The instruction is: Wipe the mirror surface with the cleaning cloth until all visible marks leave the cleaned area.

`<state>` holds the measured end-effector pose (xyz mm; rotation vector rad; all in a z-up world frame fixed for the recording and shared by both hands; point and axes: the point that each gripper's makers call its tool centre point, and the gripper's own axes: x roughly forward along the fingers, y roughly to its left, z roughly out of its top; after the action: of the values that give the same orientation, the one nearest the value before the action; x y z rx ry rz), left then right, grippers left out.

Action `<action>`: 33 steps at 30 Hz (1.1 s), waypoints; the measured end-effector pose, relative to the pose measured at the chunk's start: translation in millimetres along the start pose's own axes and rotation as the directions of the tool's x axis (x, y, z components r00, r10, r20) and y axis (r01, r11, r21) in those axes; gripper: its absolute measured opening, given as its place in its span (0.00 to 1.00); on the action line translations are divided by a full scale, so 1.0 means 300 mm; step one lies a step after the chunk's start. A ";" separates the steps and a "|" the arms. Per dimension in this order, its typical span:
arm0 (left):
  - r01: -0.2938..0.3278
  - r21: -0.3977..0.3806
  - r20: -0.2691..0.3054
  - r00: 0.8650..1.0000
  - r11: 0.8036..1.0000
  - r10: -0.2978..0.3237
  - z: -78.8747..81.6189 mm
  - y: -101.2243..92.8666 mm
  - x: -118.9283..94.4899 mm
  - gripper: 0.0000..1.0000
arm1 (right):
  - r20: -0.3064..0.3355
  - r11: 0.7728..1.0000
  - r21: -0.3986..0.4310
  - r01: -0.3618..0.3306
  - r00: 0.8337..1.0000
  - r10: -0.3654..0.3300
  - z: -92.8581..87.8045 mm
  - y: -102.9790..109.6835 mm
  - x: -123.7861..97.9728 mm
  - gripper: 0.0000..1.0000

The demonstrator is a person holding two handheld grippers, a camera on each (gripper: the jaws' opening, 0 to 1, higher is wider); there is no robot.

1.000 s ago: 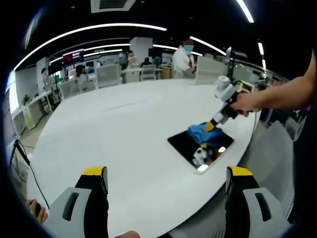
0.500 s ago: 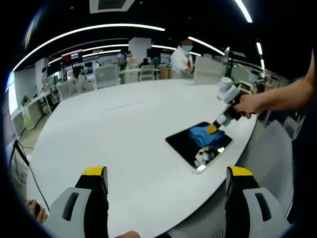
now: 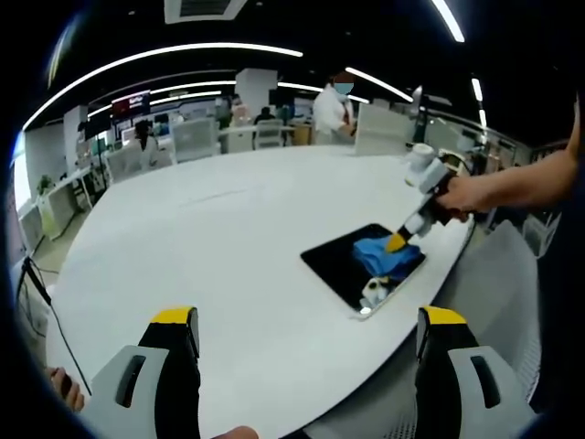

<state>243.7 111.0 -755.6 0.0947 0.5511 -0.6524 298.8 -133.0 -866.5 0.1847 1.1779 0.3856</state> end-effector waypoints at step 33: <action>-0.008 -0.006 0.005 1.000 1.000 0.008 -0.009 -0.001 -0.001 0.99 | 0.040 0.997 0.069 -0.040 0.999 0.037 -0.125 0.032 -0.043 0.00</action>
<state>242.0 111.7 -757.7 0.0891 0.5472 -0.6428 258.0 -131.4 -866.2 0.2748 1.1521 0.3732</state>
